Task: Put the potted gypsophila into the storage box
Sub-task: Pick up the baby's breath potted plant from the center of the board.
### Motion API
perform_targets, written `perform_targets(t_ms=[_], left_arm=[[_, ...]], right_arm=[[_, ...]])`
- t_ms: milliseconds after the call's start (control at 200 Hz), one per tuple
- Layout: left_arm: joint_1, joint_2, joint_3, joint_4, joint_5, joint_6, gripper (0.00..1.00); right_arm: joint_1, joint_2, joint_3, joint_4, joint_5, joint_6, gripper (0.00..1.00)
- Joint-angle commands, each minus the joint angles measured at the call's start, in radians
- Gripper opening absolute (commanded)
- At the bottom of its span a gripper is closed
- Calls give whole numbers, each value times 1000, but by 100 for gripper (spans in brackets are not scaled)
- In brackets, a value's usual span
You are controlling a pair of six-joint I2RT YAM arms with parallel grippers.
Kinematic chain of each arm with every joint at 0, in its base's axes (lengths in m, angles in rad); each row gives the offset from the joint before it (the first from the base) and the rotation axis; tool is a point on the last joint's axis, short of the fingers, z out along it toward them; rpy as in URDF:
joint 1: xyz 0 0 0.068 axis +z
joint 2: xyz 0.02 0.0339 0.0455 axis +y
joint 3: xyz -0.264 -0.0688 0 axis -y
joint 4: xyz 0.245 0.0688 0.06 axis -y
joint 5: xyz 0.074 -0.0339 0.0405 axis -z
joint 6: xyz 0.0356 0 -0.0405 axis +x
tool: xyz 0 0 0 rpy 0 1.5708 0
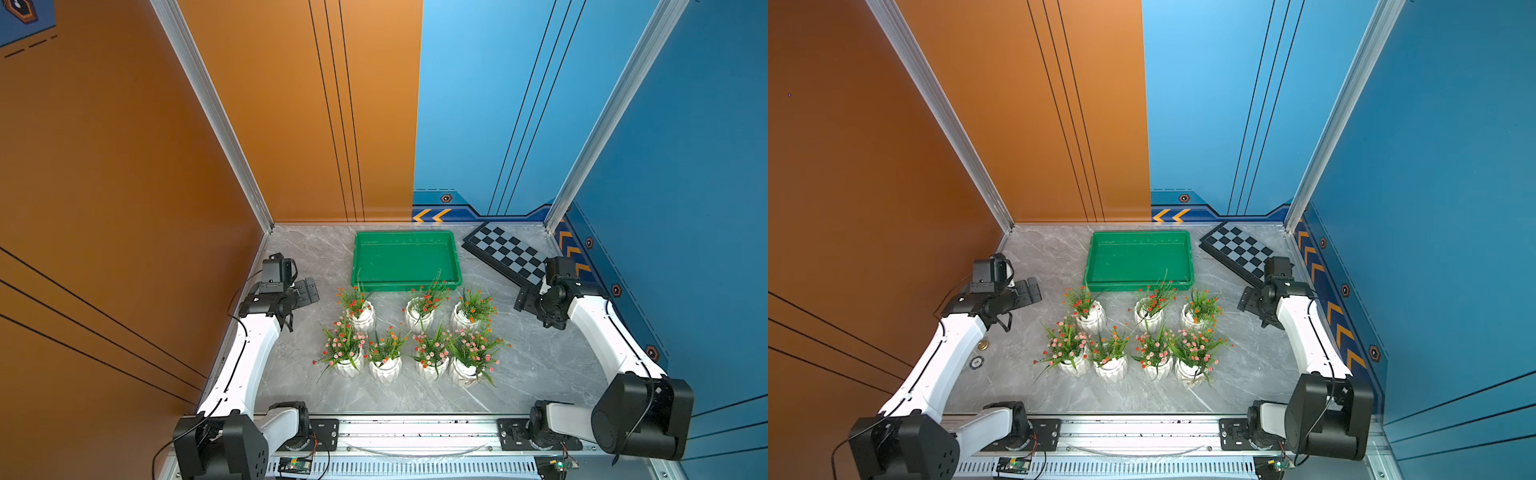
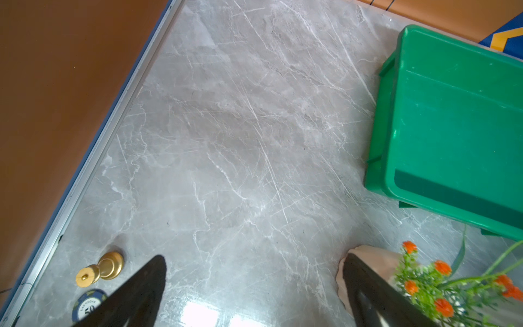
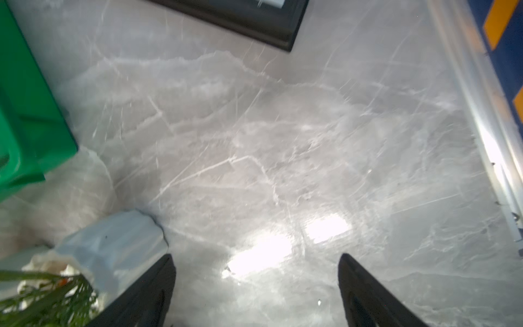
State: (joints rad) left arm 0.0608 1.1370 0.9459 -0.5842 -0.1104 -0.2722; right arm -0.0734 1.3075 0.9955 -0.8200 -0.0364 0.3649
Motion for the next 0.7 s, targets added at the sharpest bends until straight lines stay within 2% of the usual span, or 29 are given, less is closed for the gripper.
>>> perform_targets(t_ms=[0, 255, 450, 696], left_arm=[[4, 1, -1, -40, 32, -18, 98], [-5, 29, 5, -40, 44, -30, 98], [-18, 43, 4, -41, 44, -44, 98], [-32, 35, -4, -40, 38, -50, 98]], right_arm=[[67, 39, -13, -56, -19, -3, 88], [230, 100, -11, 21, -55, 36, 75], [306, 138, 13, 45, -54, 52, 72], [353, 159, 42, 59, -64, 62, 69]])
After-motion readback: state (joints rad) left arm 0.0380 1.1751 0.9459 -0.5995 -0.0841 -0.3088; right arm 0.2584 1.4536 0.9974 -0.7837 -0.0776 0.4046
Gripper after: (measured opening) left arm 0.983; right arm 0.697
